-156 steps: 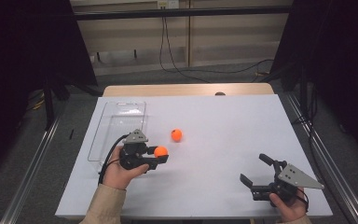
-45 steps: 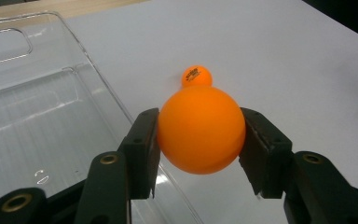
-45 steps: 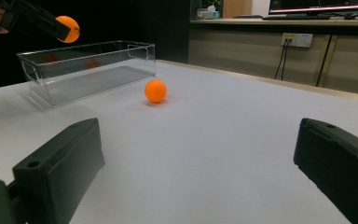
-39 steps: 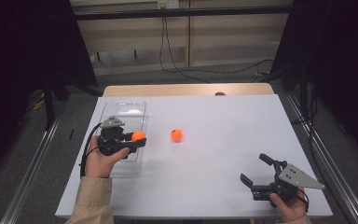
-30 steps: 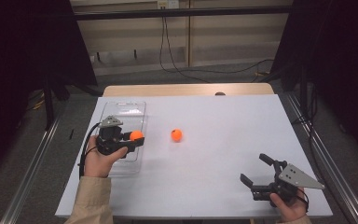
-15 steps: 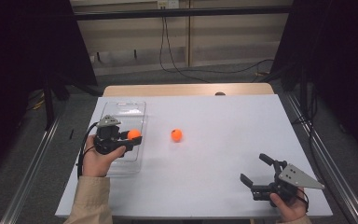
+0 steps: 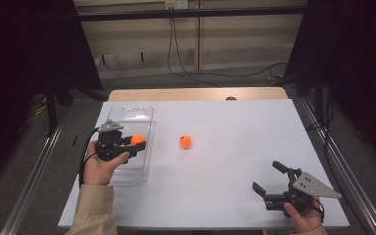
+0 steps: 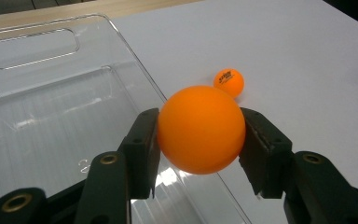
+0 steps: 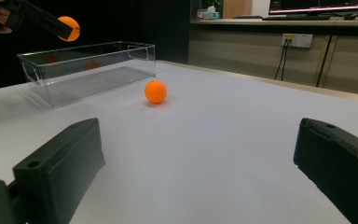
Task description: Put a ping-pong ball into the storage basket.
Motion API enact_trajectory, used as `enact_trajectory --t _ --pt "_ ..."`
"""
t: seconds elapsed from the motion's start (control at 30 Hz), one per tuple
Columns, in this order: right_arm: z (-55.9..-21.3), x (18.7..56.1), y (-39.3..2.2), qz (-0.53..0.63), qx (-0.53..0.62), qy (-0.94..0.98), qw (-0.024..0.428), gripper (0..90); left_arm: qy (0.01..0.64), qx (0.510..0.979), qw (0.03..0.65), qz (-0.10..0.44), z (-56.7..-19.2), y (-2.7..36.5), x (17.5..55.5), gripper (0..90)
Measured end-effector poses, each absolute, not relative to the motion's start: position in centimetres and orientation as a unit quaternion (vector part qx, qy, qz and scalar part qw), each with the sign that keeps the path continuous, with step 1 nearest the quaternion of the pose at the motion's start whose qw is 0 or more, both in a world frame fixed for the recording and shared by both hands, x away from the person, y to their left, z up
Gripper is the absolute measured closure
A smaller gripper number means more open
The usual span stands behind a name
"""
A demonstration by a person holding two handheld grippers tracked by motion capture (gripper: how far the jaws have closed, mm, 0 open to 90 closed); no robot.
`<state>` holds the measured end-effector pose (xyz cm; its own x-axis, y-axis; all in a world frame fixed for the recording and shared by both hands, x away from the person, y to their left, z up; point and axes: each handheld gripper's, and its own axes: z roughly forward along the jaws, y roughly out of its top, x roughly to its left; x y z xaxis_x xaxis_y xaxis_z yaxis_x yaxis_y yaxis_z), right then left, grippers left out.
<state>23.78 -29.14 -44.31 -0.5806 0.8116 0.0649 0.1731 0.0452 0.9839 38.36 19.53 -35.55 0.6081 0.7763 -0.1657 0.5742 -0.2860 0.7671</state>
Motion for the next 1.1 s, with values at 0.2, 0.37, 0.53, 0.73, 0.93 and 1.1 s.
enact_trajectory --t 0.2,0.37,0.53,0.73,0.93,1.1 --pt "-44.3 23.8 -29.2 0.585 0.368 0.669 0.273 0.8 0.429 0.791 0.418 0.124 -35.5 19.8 38.4 50.9" --pt "-44.3 23.8 -29.1 0.585 0.367 0.670 0.273 0.8 0.433 0.788 0.418 0.127 -35.4 20.1 38.5 50.9" --pt "-44.3 23.8 -29.1 0.585 0.368 0.669 0.273 0.8 0.438 0.785 0.420 0.128 -35.3 20.4 38.5 50.9" --pt "-44.3 23.8 -29.1 0.585 0.367 0.670 0.272 0.8 0.442 0.782 0.420 0.132 -35.3 20.8 38.6 50.9" --pt "-44.3 23.8 -29.1 0.585 0.368 0.669 0.272 0.8 0.448 0.776 0.423 0.133 -35.3 21.1 38.8 51.0" --pt "-44.3 23.8 -29.1 0.585 0.368 0.669 0.273 0.8 0.451 0.775 0.422 0.136 -35.4 21.3 38.9 51.0"
